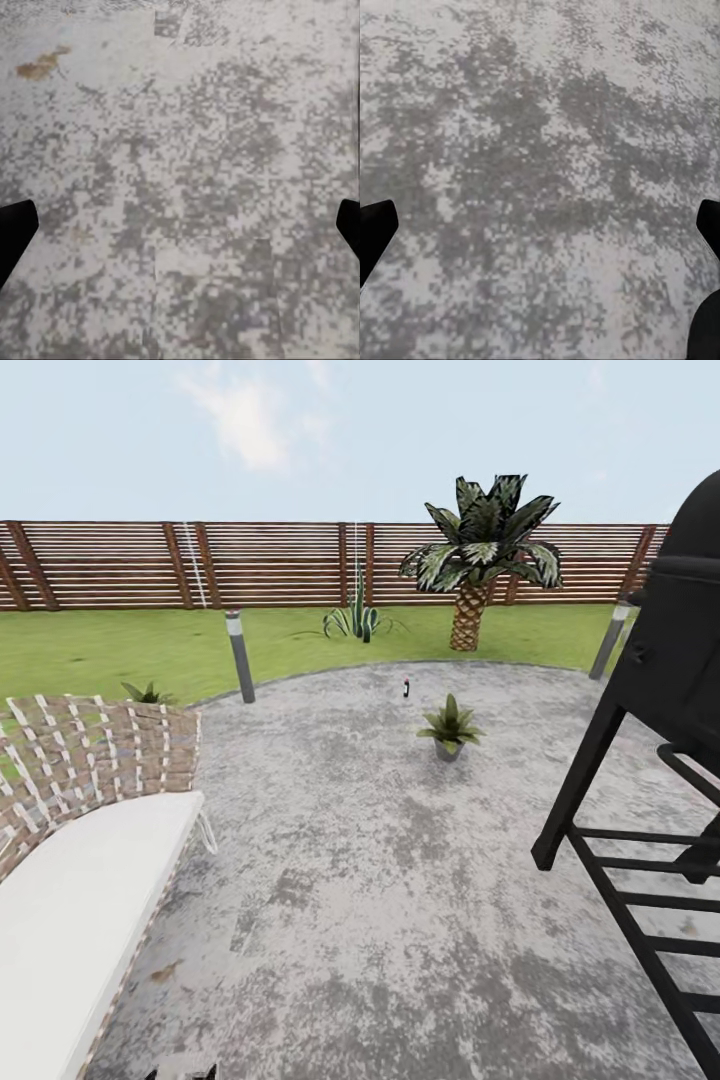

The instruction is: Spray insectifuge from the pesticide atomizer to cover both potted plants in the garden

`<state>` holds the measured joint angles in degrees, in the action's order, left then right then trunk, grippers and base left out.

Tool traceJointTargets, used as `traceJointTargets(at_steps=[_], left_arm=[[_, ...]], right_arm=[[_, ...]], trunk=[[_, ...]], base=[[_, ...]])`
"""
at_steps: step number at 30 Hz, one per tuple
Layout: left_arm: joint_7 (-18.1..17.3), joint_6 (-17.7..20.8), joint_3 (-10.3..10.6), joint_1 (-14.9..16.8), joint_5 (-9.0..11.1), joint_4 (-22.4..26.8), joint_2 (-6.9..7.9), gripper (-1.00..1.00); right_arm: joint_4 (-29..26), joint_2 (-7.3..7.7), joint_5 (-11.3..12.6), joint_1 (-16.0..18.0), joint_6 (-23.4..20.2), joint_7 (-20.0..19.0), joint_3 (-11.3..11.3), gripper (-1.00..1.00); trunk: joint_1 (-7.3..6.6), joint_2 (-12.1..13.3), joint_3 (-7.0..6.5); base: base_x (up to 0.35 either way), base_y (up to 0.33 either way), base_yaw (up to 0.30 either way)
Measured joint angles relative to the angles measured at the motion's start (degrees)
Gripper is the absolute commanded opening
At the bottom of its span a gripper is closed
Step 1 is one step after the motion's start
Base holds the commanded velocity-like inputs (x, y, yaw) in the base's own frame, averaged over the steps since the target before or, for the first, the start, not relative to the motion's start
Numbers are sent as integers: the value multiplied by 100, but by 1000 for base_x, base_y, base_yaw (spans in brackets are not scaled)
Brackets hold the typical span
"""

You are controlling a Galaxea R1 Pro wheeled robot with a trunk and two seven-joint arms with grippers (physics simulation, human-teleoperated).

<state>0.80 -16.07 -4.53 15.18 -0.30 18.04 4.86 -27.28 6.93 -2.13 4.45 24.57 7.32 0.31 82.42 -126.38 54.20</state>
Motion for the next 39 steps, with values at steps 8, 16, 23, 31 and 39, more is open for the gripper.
traceJointTargets(at_steps=[8,16,23,31,39], left_arm=[[-7,65,56,813,-26,57,5,100],[0,-9,70,704,-30,-484,16,100],[-13,-26,83,677,-34,-757,11,100],[-14,-26,79,676,-33,-761,2,100],[-14,-26,79,676,-33,-761,0,100]], right_arm=[[4,-1,-1,0,1,6,0,100],[9,-1,-1,0,1,12,0,100],[8,-8,-1,0,1,14,0,100],[2,-8,4,0,1,15,0,100],[0,-8,1,0,1,6,8,100]], trunk=[[0,0,0],[0,0,1],[0,0,0],[0,0,0],[0,0,0]], base=[[340,0,0],[340,0,0],[340,0,0],[340,0,0],[340,0,0]])
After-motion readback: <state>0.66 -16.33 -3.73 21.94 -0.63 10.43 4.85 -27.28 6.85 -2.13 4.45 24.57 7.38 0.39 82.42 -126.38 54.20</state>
